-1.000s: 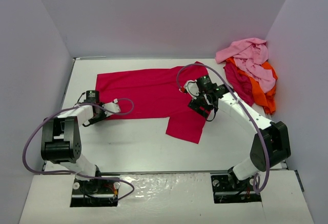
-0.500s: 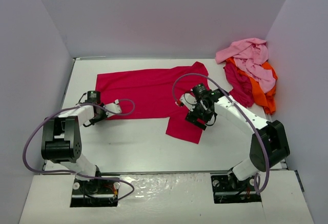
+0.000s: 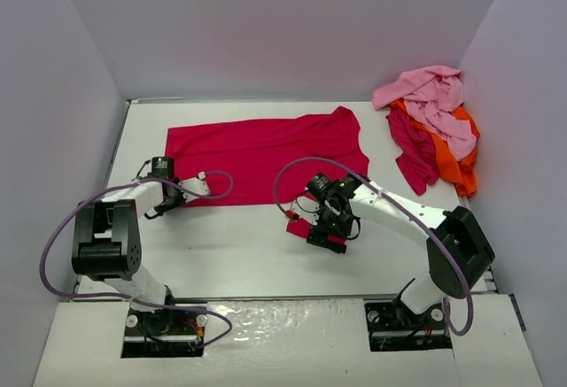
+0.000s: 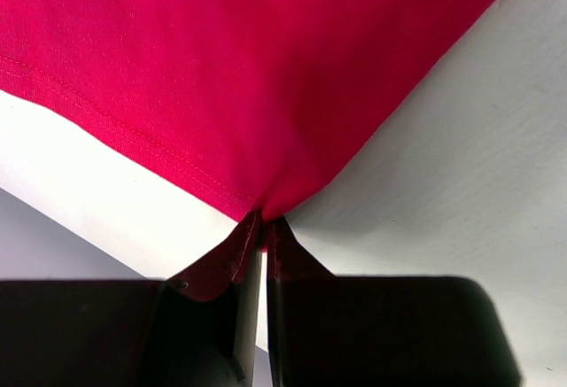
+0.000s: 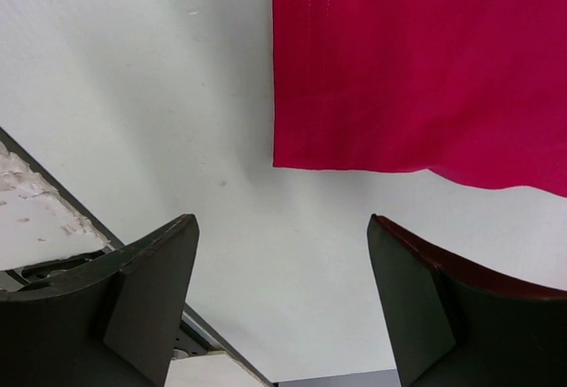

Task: Fold and stack the t-shirts

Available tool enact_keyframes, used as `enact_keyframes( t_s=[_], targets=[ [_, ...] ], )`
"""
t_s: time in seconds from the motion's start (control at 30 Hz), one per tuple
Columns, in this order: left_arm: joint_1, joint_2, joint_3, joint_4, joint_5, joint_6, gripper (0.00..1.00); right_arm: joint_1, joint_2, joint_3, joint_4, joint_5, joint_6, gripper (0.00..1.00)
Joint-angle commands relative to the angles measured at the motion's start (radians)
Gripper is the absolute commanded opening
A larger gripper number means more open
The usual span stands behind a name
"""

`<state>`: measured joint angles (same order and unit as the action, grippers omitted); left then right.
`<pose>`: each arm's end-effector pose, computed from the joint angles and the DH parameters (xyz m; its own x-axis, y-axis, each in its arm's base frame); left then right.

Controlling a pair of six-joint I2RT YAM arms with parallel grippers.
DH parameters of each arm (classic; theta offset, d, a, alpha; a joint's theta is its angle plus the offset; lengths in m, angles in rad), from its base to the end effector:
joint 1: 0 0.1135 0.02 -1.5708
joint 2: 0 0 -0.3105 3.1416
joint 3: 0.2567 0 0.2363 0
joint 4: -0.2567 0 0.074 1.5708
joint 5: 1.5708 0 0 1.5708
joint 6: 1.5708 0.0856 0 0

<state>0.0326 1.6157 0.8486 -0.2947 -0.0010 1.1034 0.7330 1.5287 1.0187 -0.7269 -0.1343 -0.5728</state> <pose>0.3177 0.0104 0.1689 -0.4228 0.8794 -0.2188 0.7643 0.4757 0.4354 0.2062 0.2010 0.2145 -0.2130 -0.9145 -0.3440 -0.9652 0.2517 -0.0713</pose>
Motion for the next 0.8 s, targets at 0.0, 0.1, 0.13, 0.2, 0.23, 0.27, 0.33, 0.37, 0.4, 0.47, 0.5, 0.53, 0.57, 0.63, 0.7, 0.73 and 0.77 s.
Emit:
enact_keyframes(
  t_s=[0.0, 0.1, 0.13, 0.2, 0.23, 0.27, 0.33, 0.37, 0.4, 0.47, 0.5, 0.53, 0.57, 0.63, 0.7, 0.73, 0.77],
  targets=[
    [-0.002, -0.003, 0.014, -0.038, 0.01, -0.025, 0.0, 0.006, 0.04, -0.012, -0.01, 0.07, 0.017, 0.72],
    [-0.002, -0.004, 0.007, -0.037, 0.012, -0.024, 0.0, 0.005, 0.054, -0.036, 0.04, 0.159, 0.029, 0.72],
    [-0.002, -0.004, 0.004, -0.035, 0.011, -0.023, 0.0, 0.006, 0.061, -0.044, 0.047, 0.175, 0.026, 0.72],
    [-0.001, -0.005, 0.0, -0.031, 0.011, -0.022, 0.0, 0.006, 0.081, -0.053, 0.056, 0.179, 0.021, 0.72],
    [-0.002, -0.005, -0.001, -0.031, 0.01, -0.022, 0.0, 0.006, 0.087, -0.055, 0.063, 0.181, 0.018, 0.72],
    [-0.002, -0.005, 0.0, -0.033, 0.01, -0.022, 0.0, 0.006, 0.094, -0.055, 0.07, 0.182, 0.016, 0.71],
    [-0.002, -0.007, 0.001, -0.036, 0.011, -0.023, 0.0, 0.005, 0.102, -0.054, 0.076, 0.183, 0.009, 0.71],
    [-0.002, -0.007, 0.001, -0.038, 0.01, -0.024, 0.0, 0.006, 0.106, -0.054, 0.079, 0.186, 0.008, 0.71],
    [-0.002, -0.009, -0.001, -0.038, 0.011, -0.025, 0.0, 0.006, 0.109, -0.054, 0.083, 0.184, 0.007, 0.7],
    [-0.002, -0.012, -0.003, -0.037, 0.01, -0.025, 0.0, 0.005, 0.118, -0.052, 0.088, 0.179, 0.002, 0.7],
    [-0.002, -0.011, -0.002, -0.04, 0.01, -0.023, 0.0, 0.006, 0.123, -0.052, 0.09, 0.178, 0.002, 0.7],
    [-0.002, -0.01, -0.002, -0.04, 0.01, -0.023, 0.0, 0.006, 0.128, -0.05, 0.091, 0.174, -0.001, 0.7],
    [-0.002, -0.009, -0.001, -0.04, 0.01, -0.024, 0.0, 0.006, 0.132, -0.049, 0.093, 0.17, -0.002, 0.69],
    [-0.001, -0.008, 0.001, -0.042, 0.005, -0.028, 0.0, 0.007, 0.136, -0.045, 0.098, 0.164, -0.002, 0.68],
    [-0.002, -0.009, 0.0, -0.042, -0.009, -0.028, 0.0, 0.009, 0.138, -0.042, 0.102, 0.16, 0.0, 0.67],
    [-0.002, -0.01, -0.001, -0.042, -0.014, -0.028, 0.0, 0.011, 0.139, -0.042, 0.102, 0.156, 0.001, 0.66],
    [-0.002, -0.01, -0.001, -0.042, -0.016, -0.027, 0.0, 0.014, 0.139, -0.043, 0.102, 0.151, 0.003, 0.66]
  ],
)
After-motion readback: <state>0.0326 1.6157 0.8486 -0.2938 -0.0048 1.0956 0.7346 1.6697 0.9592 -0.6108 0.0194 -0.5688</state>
